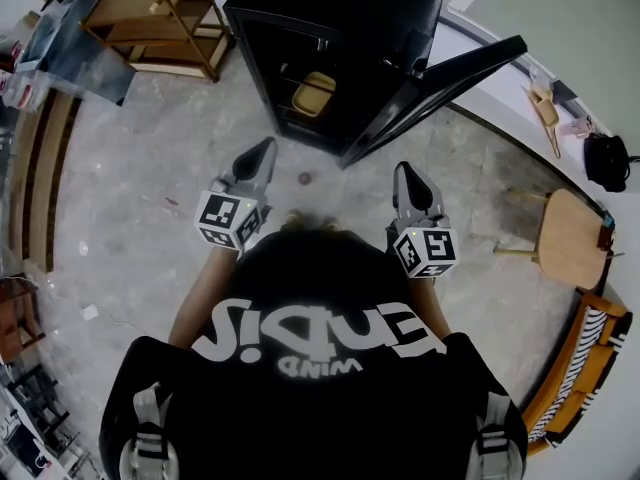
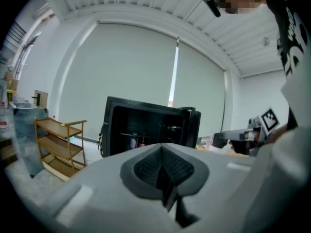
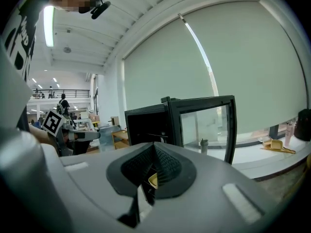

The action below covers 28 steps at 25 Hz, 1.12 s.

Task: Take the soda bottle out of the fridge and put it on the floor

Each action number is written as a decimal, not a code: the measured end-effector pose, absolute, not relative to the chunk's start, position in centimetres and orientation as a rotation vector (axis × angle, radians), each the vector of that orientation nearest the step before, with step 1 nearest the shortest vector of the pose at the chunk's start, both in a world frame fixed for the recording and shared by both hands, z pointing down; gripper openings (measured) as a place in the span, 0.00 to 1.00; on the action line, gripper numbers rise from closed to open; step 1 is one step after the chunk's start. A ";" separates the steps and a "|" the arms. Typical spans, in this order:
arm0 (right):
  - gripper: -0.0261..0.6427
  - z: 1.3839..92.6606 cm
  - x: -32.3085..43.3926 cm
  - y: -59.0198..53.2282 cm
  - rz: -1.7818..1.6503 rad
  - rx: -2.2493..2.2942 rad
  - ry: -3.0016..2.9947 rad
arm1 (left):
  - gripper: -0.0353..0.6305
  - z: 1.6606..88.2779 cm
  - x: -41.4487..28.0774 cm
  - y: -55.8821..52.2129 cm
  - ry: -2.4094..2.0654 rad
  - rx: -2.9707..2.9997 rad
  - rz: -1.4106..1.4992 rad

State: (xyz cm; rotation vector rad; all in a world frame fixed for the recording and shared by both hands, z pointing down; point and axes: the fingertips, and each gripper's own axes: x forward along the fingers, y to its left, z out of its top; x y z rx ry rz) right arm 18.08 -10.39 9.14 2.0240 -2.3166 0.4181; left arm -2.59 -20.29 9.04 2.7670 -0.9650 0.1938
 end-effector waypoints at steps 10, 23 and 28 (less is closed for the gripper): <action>0.04 9.5 17.7 -10.2 0.438 2.016 -2.306 | 0.06 8.8 -3.3 -19.6 -1.022 2.756 0.197; 0.04 9.8 17.8 -9.6 0.444 2.035 -2.296 | 0.06 9.1 -3.4 -18.5 -1.021 2.753 0.224; 0.04 9.9 17.5 -9.3 0.447 2.026 -2.298 | 0.06 9.2 -3.8 -18.2 -1.036 2.748 0.224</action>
